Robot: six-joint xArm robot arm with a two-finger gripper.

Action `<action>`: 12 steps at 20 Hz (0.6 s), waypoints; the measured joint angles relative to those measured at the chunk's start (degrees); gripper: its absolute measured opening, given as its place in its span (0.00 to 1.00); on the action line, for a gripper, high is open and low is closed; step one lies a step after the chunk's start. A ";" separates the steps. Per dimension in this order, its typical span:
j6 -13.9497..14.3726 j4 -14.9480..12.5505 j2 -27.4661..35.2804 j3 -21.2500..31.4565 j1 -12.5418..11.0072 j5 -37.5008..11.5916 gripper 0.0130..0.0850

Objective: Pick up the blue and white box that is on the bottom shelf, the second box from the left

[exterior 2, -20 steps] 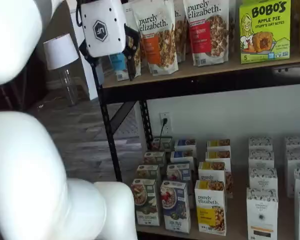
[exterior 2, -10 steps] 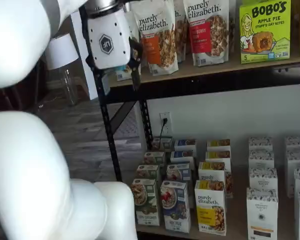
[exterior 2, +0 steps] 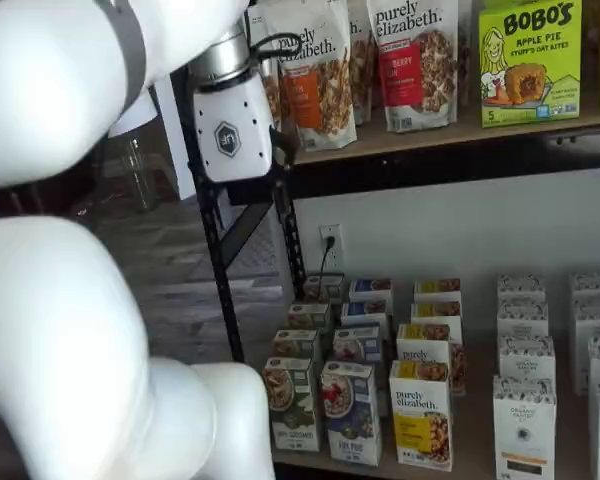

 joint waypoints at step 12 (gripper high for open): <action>0.07 -0.39 2.23 11.58 -0.01 -14.06 1.00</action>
